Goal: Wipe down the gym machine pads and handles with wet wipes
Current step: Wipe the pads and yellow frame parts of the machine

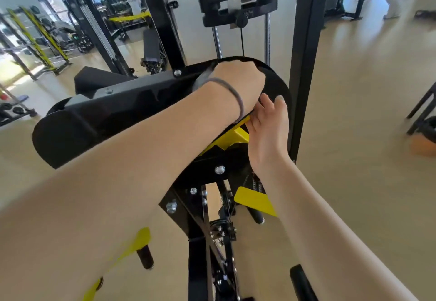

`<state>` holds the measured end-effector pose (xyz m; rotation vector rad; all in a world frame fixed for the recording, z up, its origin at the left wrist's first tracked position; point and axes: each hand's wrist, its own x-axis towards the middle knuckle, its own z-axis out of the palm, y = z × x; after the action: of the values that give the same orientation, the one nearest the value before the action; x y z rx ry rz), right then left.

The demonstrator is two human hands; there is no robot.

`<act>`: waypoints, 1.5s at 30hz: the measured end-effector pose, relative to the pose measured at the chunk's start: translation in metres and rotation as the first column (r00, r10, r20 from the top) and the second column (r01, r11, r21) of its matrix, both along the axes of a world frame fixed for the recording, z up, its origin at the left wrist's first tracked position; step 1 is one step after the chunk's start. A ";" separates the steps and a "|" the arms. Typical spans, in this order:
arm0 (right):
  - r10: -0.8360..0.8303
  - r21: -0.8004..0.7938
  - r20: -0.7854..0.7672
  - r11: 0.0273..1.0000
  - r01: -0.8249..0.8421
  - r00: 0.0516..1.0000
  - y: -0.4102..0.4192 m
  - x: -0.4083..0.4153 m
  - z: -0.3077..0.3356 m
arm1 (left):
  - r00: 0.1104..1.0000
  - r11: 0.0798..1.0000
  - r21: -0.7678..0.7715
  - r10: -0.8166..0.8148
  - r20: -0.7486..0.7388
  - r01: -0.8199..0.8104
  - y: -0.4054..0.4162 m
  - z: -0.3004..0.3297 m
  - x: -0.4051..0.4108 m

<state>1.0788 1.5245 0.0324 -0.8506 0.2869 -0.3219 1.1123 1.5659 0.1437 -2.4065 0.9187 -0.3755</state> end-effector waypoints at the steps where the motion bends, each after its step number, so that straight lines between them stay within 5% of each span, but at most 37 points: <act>1: 0.005 0.004 0.008 1.000 -0.005 1.000 -0.002 0.001 0.000 | 1.000 1.000 0.019 0.009 -0.019 -0.009 -0.006 -0.005 -0.004; 5: 0.007 0.021 -0.016 1.000 -0.007 1.000 -0.009 0.001 0.000 | 0.993 0.998 0.042 -0.051 -0.104 0.056 -0.008 -0.017 -0.006; 12: 0.071 -0.160 -0.103 0.983 -0.087 0.992 0.002 -0.004 0.007 | 0.994 0.952 -0.305 -0.031 -0.108 -0.003 0.036 0.029 0.033; 15: 0.034 -0.181 -0.137 0.982 -0.058 0.990 0.009 -0.006 0.007 | 0.985 0.983 -0.152 0.075 -0.157 -0.099 0.006 0.018 0.034; 18: 0.043 -0.127 -0.062 0.991 -0.050 0.997 0.004 -0.005 0.002 | 0.979 0.994 0.095 0.069 -0.191 -0.051 -0.027 -0.002 0.031; 20: 0.057 -0.095 -0.050 0.994 -0.061 0.997 -0.001 -0.005 0.001 | 0.973 0.993 0.122 0.032 -0.228 -0.004 -0.027 -0.005 0.033; 26: 0.071 -0.161 -0.101 0.983 -0.087 0.992 0.004 -0.009 0.007 | 0.960 0.970 -0.244 -0.057 -0.274 -0.013 0.024 0.035 0.031; 29: 0.073 -0.224 -0.124 0.969 -0.099 0.990 0.013 -0.013 0.011 | 0.966 0.838 -0.541 -0.083 -0.244 -0.065 0.056 0.036 0.024; 34: 0.018 -0.425 -0.065 0.904 -0.045 0.998 0.032 -0.022 0.010 | 0.979 0.411 -0.893 -0.007 -0.206 -0.185 0.119 -0.032 0.006; 38: -0.036 -0.602 -0.040 0.799 0.005 0.999 0.051 -0.032 0.001 | 0.956 0.306 -0.906 0.115 -0.270 -0.292 0.158 -0.069 0.003; 42: -0.069 -0.817 -0.108 0.574 -0.049 0.992 0.070 -0.049 -0.013 | 0.883 0.245 -0.855 0.242 -0.402 -0.456 0.177 -0.080 0.013; 45: -0.052 -0.914 -0.121 0.395 -0.091 0.991 0.090 -0.067 -0.019 | 0.763 -0.037 -0.771 0.119 -0.635 -0.636 0.196 -0.091 0.012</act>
<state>1.0117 1.6148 0.0134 -2.0271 0.1999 -0.4051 1.1244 1.7617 0.0524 -4.0301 -0.2982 -0.3091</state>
